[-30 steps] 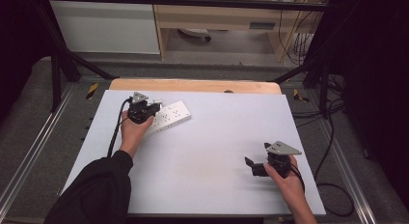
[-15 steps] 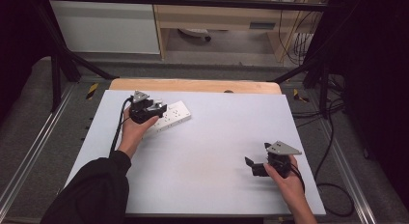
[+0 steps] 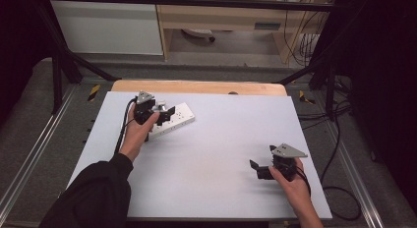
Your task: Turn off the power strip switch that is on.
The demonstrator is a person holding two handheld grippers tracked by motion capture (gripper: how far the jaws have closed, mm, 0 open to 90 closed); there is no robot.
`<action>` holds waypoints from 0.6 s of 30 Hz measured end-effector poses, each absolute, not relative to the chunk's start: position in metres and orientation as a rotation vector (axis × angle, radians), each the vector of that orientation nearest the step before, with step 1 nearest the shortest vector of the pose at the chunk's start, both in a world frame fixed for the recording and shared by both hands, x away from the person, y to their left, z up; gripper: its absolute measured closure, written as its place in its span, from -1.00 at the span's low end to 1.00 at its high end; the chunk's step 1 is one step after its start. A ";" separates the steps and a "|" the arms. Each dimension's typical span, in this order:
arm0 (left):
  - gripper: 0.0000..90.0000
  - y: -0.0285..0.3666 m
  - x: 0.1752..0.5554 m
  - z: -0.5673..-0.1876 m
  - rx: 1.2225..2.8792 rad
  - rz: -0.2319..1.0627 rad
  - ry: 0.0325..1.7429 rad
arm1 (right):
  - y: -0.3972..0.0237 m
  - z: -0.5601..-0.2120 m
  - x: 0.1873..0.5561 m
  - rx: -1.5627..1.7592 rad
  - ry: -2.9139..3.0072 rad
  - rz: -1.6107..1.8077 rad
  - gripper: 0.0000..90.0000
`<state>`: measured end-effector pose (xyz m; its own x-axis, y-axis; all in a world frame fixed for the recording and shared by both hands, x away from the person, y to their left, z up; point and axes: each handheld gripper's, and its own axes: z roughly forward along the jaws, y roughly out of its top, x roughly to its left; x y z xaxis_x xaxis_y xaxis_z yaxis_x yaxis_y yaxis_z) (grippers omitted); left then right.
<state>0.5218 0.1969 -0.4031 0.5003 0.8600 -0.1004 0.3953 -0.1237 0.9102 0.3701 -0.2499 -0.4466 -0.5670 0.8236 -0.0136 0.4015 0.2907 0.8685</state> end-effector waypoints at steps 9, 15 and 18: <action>-0.85 0.192 0.511 -0.393 1.710 0.565 1.034 | -0.249 -0.447 0.370 1.096 2.101 1.212 -0.93; -0.87 0.190 0.503 -0.386 1.703 0.559 1.010 | -0.250 -0.446 0.370 1.097 2.098 1.216 -0.93; -0.88 0.190 0.498 -0.381 1.697 0.552 1.001 | -0.249 -0.446 0.370 1.097 2.098 1.217 -0.93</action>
<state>0.4984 0.1898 -0.3813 0.5449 0.8314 -0.1089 0.3515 -0.1085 0.9299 0.3698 -0.2493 -0.4463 -0.5669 0.8237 -0.0085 0.4019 0.2856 0.8700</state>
